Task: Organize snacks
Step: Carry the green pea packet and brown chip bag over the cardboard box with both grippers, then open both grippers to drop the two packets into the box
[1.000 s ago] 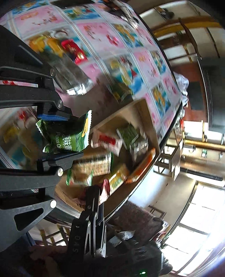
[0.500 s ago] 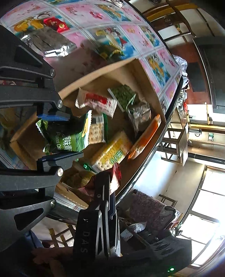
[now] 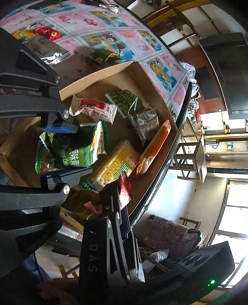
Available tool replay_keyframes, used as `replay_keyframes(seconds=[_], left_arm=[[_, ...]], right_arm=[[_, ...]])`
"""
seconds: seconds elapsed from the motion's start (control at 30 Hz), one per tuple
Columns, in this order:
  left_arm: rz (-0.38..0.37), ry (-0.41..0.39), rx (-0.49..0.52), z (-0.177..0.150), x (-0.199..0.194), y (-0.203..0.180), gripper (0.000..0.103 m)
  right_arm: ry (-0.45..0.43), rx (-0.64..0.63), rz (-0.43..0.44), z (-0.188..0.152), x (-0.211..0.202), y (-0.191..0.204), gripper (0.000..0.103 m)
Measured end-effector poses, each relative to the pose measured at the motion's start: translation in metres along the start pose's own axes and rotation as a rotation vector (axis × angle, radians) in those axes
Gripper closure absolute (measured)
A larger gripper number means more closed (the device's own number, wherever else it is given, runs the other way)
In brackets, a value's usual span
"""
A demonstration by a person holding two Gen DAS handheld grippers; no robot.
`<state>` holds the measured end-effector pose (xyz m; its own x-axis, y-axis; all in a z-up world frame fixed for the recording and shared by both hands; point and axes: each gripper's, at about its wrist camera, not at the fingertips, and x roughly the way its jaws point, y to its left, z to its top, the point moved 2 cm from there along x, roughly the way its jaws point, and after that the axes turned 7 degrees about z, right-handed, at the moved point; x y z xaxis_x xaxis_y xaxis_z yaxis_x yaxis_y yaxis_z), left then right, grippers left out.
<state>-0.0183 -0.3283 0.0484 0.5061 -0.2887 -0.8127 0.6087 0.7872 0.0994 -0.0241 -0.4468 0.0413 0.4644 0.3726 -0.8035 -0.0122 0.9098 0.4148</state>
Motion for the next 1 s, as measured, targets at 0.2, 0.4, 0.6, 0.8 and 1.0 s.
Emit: replay_keyframes(seconds=[0.2, 0.4, 0.6, 0.8, 1.0], left_arm=[[0.038, -0.015, 0.009, 0.001, 0.001, 0.0, 0.073], [0.106, -0.037, 0.029, 0.004, 0.002, 0.0, 0.073], [0.155, -0.026, 0.02, 0.006, 0.008, 0.007, 0.073], [0.17, -0.023, 0.034, 0.005, 0.012, 0.006, 0.073], [0.199, -0.047, 0.031, 0.008, 0.005, 0.008, 0.062]], right_arm=[[0.001, -0.028, -0.015, 0.001, 0.005, 0.002, 0.072], [-0.011, -0.047, -0.032, 0.005, 0.01, 0.001, 0.072], [-0.005, -0.054, -0.039, 0.006, 0.014, -0.001, 0.071], [-0.004, -0.059, -0.042, 0.007, 0.014, 0.001, 0.07], [-0.021, -0.047, -0.035, 0.005, 0.006, 0.002, 0.069]])
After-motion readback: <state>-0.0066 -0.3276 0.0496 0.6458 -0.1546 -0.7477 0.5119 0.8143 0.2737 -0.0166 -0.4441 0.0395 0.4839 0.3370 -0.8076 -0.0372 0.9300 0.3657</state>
